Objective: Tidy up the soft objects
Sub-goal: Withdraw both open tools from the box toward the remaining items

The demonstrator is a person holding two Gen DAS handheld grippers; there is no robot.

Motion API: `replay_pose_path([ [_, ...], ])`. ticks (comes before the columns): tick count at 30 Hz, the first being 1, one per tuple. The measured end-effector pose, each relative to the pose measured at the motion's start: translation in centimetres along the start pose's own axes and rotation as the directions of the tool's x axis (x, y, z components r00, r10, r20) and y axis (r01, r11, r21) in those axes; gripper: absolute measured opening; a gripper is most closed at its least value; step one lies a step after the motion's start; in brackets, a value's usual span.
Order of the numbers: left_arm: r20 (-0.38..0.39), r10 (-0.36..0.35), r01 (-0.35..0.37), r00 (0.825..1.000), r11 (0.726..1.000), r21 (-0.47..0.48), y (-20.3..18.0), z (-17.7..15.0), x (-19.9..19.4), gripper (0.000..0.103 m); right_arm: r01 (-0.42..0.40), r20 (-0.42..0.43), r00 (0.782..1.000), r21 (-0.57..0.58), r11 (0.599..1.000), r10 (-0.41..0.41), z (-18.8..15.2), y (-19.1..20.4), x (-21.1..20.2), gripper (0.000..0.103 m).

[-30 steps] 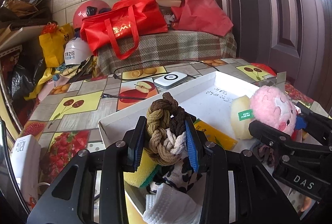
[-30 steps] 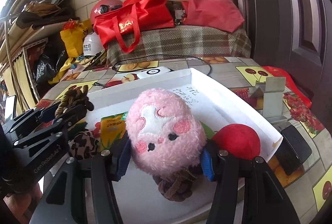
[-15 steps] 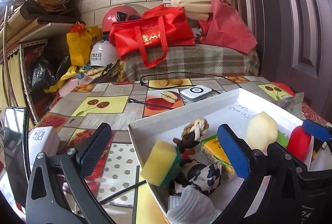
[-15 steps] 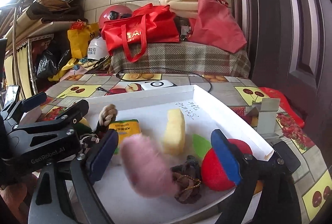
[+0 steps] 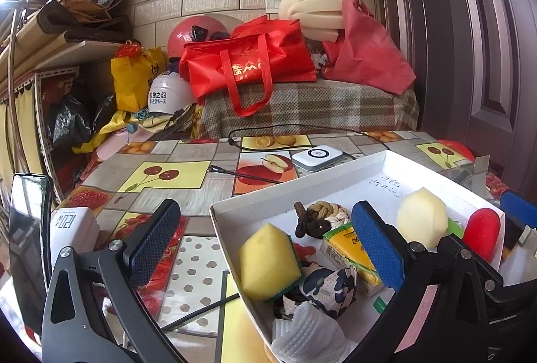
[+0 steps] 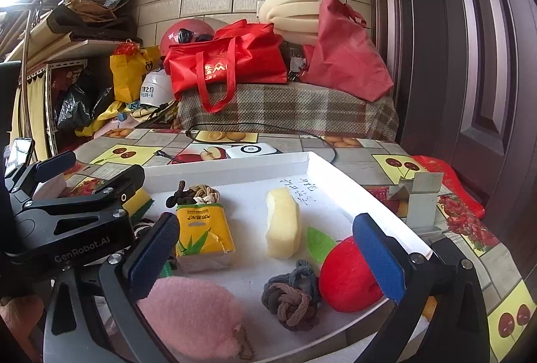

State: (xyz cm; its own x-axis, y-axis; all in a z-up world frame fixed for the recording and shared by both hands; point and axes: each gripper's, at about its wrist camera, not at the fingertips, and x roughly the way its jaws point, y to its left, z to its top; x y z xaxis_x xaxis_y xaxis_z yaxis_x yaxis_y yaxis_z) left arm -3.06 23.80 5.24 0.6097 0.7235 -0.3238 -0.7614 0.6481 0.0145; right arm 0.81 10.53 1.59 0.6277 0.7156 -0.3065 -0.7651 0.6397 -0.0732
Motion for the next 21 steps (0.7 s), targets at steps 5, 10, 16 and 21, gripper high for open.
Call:
replay_pose_path([
  [5, -0.003, -0.004, 0.004, 1.000, 1.000, 0.002, 0.0, -0.1, -0.2, 0.103, 0.054, 0.016, 0.998, -0.006, 0.999, -0.053, -0.1, 0.2, -0.7, 0.103],
  [10, -0.008, -0.017, 0.017, 1.000, 1.000, 0.010, -0.1, -0.4, -0.9, 0.103, 0.055, 0.032, 0.998, 0.004, 0.998, -0.056, -0.2, 0.0, -1.3, 0.103],
  [16, 0.010, -0.080, 0.080, 0.997, 0.996, 0.028, -0.1, -1.4, -3.7, 0.103, 0.023, 0.052, 0.998, 0.056, 0.998, -0.026, -0.8, -1.3, -3.1, 0.103],
  [21, 0.026, -0.146, 0.143, 0.989, 0.986, 0.082, -0.7, -2.2, -6.7, 0.103, 0.043, 0.031, 0.998, 0.065, 0.997, -0.045, -1.6, -2.8, -4.7, 0.103],
])
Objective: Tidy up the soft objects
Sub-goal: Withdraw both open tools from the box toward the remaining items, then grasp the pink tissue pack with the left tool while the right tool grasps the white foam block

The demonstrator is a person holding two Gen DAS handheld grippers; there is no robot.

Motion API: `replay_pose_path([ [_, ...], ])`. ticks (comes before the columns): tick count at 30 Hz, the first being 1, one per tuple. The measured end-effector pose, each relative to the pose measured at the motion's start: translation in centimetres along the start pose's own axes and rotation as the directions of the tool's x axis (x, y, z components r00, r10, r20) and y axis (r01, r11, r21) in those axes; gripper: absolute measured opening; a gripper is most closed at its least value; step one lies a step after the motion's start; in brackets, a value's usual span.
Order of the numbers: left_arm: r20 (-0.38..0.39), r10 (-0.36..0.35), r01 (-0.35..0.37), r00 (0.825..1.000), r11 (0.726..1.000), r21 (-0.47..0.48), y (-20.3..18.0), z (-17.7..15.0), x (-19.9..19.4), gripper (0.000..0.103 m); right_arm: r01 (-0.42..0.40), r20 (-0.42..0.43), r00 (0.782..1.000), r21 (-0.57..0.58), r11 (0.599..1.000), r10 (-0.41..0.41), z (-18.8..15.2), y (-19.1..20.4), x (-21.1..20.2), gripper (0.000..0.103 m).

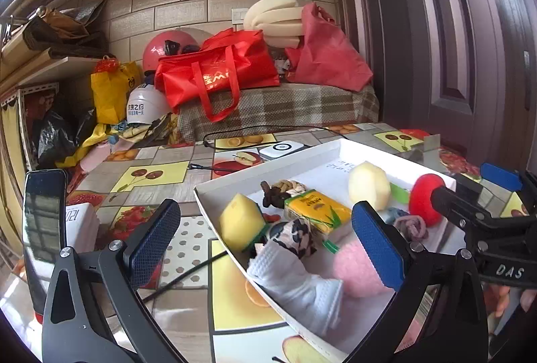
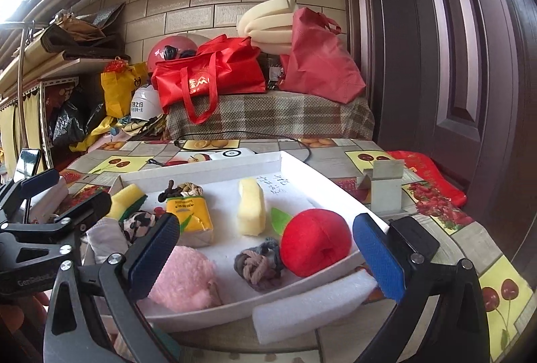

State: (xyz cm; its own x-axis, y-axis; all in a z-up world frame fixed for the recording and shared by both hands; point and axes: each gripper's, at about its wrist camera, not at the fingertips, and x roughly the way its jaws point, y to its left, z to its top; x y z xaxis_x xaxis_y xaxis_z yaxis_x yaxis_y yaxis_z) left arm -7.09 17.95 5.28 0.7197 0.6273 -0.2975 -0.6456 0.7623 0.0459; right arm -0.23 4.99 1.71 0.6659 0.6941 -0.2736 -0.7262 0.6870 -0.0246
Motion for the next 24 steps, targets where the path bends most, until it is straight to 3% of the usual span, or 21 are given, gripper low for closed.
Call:
replay_pose_path([
  [8, -0.041, -0.160, 0.161, 0.986, 0.987, 0.009, -0.5, -1.7, -4.7, 0.103, 0.003, -0.068, 0.998, 0.020, 1.000, -0.001, -1.1, -3.6, -1.7, 0.103],
  [12, -0.135, -0.284, 0.294, 0.949, 0.954, 0.059, -2.4, -2.8, -6.4, 0.103, -0.058, -0.168, 0.984, 0.010, 0.998, 0.059, -1.7, -4.6, -1.0, 0.103],
  [16, -0.282, -0.349, 0.381, 0.894, 0.922, 0.066, -4.8, -3.7, -5.9, 0.103, -0.133, -0.277, 0.950, 0.061, 0.989, 0.145, -2.3, -5.5, 0.8, 0.103],
  [19, -0.352, -0.376, 0.413, 0.857, 0.910, 0.036, -5.9, -4.1, -5.1, 0.102, -0.220, -0.349, 0.901, 0.139, 0.965, 0.256, -2.9, -6.0, 2.4, 0.103],
  [21, -0.376, -0.375, 0.414, 0.847, 0.910, 0.026, -6.5, -4.4, -4.9, 0.102, -0.251, -0.374, 0.877, 0.181, 0.951, 0.303, -3.3, -6.3, 3.1, 0.103],
  [24, -0.400, -0.363, 0.406, 0.842, 0.914, 0.025, -7.2, -4.6, -4.4, 0.102, -0.258, -0.389, 0.865, 0.197, 0.946, 0.317, -3.5, -6.3, 3.4, 0.103],
])
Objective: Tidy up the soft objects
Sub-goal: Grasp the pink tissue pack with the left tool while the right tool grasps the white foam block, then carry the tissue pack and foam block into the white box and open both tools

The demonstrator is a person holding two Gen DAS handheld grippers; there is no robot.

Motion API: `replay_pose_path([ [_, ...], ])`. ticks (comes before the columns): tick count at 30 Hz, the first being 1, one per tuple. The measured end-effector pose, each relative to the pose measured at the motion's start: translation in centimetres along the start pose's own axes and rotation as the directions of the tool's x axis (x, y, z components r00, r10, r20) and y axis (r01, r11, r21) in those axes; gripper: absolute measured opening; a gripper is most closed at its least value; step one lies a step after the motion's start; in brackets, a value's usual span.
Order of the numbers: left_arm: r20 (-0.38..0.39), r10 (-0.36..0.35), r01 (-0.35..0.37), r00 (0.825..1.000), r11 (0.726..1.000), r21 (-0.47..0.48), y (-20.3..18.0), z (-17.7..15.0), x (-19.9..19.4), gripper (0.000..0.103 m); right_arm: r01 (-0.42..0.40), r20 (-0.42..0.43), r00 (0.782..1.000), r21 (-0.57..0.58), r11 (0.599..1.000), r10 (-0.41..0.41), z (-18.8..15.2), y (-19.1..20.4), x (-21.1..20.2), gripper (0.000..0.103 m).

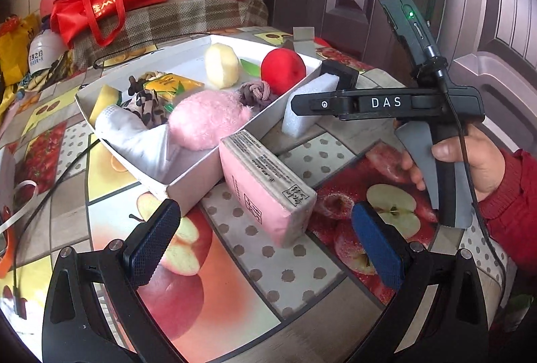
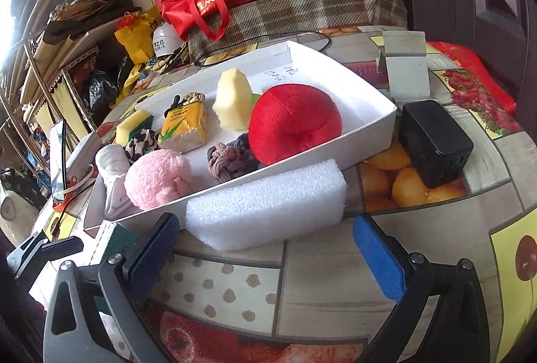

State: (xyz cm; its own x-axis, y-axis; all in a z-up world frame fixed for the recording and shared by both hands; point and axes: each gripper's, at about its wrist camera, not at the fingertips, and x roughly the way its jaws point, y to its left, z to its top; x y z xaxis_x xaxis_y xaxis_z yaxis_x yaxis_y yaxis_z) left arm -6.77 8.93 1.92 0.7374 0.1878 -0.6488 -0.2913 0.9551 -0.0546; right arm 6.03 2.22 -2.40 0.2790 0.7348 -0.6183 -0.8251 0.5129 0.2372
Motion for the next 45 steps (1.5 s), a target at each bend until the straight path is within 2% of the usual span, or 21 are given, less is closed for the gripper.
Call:
replay_pose_path([
  [5, -0.032, 0.005, -0.005, 0.999, 1.000, -0.015, -0.2, 0.7, 1.4, 0.102, 0.031, -0.025, 0.999, -0.070, 0.997, -0.033, 0.7, 1.1, 1.0, 0.103],
  [7, -0.049, 0.024, -0.025, 0.998, 1.000, -0.014, -0.3, 1.0, 2.0, 0.099, 0.050, -0.055, 0.997, -0.104, 0.993, -0.056, 0.9, 1.4, 1.9, 0.103],
  [10, -0.097, 0.047, -0.049, 0.994, 0.999, -0.014, -0.4, 1.2, 3.2, 0.082, 0.067, -0.098, 0.992, -0.142, 0.988, -0.081, 0.9, 2.0, 2.9, 0.103],
  [11, -0.117, 0.048, -0.051, 0.992, 0.999, -0.019, -0.2, 1.2, 3.6, 0.068, 0.070, -0.103, 0.991, -0.152, 0.986, -0.086, 0.9, 2.1, 3.0, 0.102],
  [12, -0.134, 0.039, -0.043, 0.990, 0.999, -0.031, 0.1, 1.1, 4.0, 0.046, 0.081, -0.099, 0.990, -0.162, 0.983, -0.098, 0.8, 2.2, 2.9, 0.097],
  [13, -0.135, 0.033, -0.040, 0.990, 0.998, -0.048, 0.4, 1.1, 4.0, 0.043, 0.081, -0.091, 0.991, -0.172, 0.982, -0.098, 0.7, 2.4, 2.7, 0.089],
  [14, -0.126, 0.022, -0.030, 0.992, 0.997, -0.065, 0.8, 1.0, 3.8, 0.027, 0.087, -0.081, 0.991, -0.183, 0.979, -0.103, 0.6, 2.6, 2.5, 0.089],
  [15, -0.124, 0.005, -0.014, 0.992, 0.997, -0.076, 1.0, 1.0, 3.8, 0.025, 0.088, -0.067, 0.993, -0.191, 0.978, -0.102, 0.6, 2.7, 2.2, 0.089],
  [18, -0.096, -0.004, -0.004, 0.995, 0.997, -0.081, 0.9, 1.1, 3.2, 0.025, 0.094, -0.012, 0.995, -0.216, 0.972, -0.099, 0.6, 3.2, 1.3, 0.089],
  [21, -0.020, 0.008, -0.009, 1.000, 0.999, -0.036, -0.1, 1.1, 1.7, 0.025, 0.134, 0.070, 0.990, -0.228, 0.965, -0.121, 0.5, 3.6, -0.1, 0.089],
  [25, 0.126, 0.038, -0.042, 0.991, 0.999, 0.026, -1.4, 0.8, -1.2, 0.025, 0.192, 0.221, 0.964, -0.193, 0.962, -0.148, -0.2, 3.6, -3.0, 0.089],
  [28, 0.237, 0.045, -0.052, 0.971, 0.998, 0.022, -1.2, 0.4, -3.2, 0.025, 0.218, 0.336, 0.929, -0.161, 0.962, -0.155, -1.4, 3.6, -5.8, 0.089],
  [30, 0.332, 0.095, -0.113, 0.939, 0.993, 0.035, -0.9, 0.2, -4.6, 0.025, 0.237, 0.387, 0.908, -0.156, 0.959, -0.161, -2.4, 3.8, -7.3, 0.090],
  [32, 0.407, 0.142, -0.175, 0.902, 0.984, 0.044, -0.1, 0.1, -5.5, 0.026, 0.247, 0.408, 0.898, -0.162, 0.955, -0.163, -3.2, 4.2, -8.4, 0.090],
  [33, 0.411, 0.156, -0.183, 0.898, 0.983, 0.026, 0.6, 0.2, -5.6, 0.026, 0.248, 0.416, 0.895, -0.167, 0.954, -0.161, -3.6, 4.3, -8.8, 0.090],
  [37, 0.358, 0.185, -0.167, 0.915, 0.983, -0.082, 3.4, 0.7, -4.7, 0.026, 0.253, 0.428, 0.891, -0.197, 0.947, -0.149, -4.6, 5.3, -9.7, 0.090],
  [45, 0.344, 0.221, -0.208, 0.912, 0.975, -0.076, 3.0, 0.6, -4.2, 0.026, 0.254, 0.413, 0.896, -0.180, 0.950, -0.162, -4.2, 5.5, -8.6, 0.090],
])
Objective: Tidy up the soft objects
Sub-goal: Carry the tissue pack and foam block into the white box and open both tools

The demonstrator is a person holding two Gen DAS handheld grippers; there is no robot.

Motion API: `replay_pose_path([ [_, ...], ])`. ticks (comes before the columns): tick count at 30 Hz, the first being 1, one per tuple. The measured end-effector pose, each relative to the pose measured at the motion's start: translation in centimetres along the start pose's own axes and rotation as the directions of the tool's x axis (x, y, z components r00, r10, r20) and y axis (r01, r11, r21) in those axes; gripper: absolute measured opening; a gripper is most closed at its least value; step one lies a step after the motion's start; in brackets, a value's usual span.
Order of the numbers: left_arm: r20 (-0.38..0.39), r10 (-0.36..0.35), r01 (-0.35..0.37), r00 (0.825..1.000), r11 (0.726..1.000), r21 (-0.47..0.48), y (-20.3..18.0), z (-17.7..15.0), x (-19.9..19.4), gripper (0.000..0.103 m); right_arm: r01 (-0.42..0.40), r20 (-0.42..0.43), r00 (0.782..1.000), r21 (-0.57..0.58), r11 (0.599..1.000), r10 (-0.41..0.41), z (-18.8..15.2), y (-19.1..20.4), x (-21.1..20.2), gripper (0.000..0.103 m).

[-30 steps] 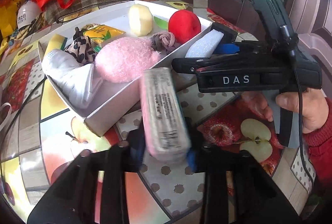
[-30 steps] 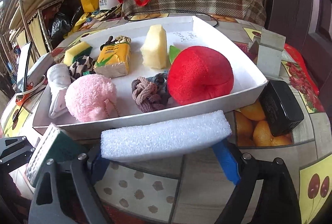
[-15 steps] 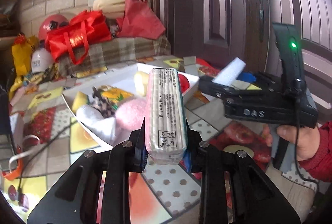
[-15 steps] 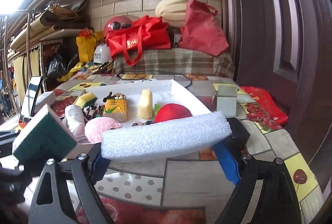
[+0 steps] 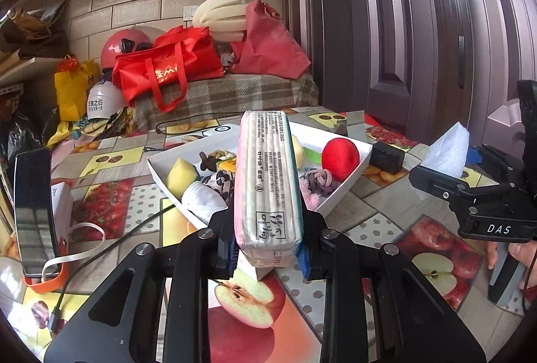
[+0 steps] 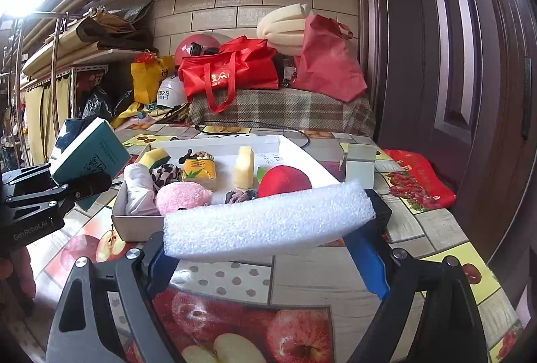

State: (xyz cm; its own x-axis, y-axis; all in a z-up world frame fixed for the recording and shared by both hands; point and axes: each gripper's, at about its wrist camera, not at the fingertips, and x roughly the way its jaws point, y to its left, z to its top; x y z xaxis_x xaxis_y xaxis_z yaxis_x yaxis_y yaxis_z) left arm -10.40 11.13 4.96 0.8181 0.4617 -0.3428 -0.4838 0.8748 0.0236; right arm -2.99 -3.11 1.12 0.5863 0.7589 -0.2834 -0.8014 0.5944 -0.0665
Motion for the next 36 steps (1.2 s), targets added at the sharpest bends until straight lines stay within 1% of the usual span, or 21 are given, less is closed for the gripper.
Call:
replay_pose_path([
  [5, -0.011, 0.025, -0.025, 1.000, 1.000, -0.011, 0.5, 0.3, 1.1, 0.026, -0.015, 0.005, 1.000, 0.008, 1.000, 0.015, 0.1, 0.5, 0.5, 0.090],
  [11, -0.017, 0.050, -0.051, 0.999, 0.999, -0.009, 1.0, 0.7, 2.3, 0.026, -0.023, -0.021, 0.999, 0.037, 0.999, 0.024, 0.7, 0.6, 2.2, 0.090],
  [12, -0.016, 0.056, -0.056, 0.998, 0.998, -0.007, 1.1, 0.8, 2.6, 0.026, -0.028, -0.015, 0.999, 0.044, 0.999, 0.028, 0.8, 0.7, 2.5, 0.090],
  [19, -0.030, 0.093, -0.094, 0.995, 0.995, -0.033, 2.4, 1.4, 4.5, 0.026, -0.013, -0.009, 1.000, 0.037, 0.999, 0.013, 1.4, 1.8, 4.3, 0.089],
  [25, -0.037, 0.121, -0.123, 0.992, 0.991, -0.054, 3.4, 1.9, 6.0, 0.026, -0.006, -0.017, 1.000, 0.058, 0.998, 0.007, 2.0, 2.1, 5.6, 0.090],
  [33, -0.053, 0.140, -0.142, 0.989, 0.989, -0.036, 4.2, 2.8, 8.4, 0.026, 0.000, -0.045, 0.999, 0.065, 0.998, 0.003, 2.9, 2.6, 8.5, 0.090],
  [36, -0.052, 0.160, -0.161, 0.986, 0.987, -0.009, 4.2, 3.2, 9.6, 0.026, 0.003, -0.056, 0.998, 0.063, 0.998, 0.001, 3.3, 2.9, 9.7, 0.090],
])
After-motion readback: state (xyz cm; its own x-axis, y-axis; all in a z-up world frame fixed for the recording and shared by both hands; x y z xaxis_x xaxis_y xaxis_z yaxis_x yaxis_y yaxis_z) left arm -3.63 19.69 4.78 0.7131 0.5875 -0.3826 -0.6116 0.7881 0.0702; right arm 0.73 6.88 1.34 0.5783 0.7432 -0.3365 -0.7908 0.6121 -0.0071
